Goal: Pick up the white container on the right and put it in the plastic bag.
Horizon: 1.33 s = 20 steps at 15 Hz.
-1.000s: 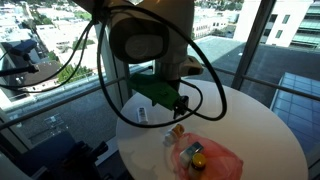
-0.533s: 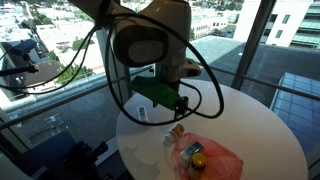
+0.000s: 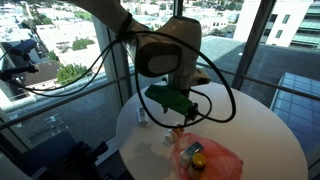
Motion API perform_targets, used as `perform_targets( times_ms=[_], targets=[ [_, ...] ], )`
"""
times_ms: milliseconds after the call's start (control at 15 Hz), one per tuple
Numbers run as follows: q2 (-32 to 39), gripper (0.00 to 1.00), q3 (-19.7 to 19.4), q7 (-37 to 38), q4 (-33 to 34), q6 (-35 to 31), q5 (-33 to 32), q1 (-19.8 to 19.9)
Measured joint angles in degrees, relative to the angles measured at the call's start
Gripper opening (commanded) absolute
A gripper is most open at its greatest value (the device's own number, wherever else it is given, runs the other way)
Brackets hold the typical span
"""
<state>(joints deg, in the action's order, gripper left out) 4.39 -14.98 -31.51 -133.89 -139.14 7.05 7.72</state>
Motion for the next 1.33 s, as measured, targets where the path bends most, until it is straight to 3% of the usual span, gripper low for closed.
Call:
perform_targets(
  times_ms=[600,1333],
  targets=[
    [11.23,1.00,5.14,0.01,7.73,-0.04,1.51,4.18],
    [18.69,1.00,8.11,1.13,11.21,-0.05,0.91,4.76]
  ],
)
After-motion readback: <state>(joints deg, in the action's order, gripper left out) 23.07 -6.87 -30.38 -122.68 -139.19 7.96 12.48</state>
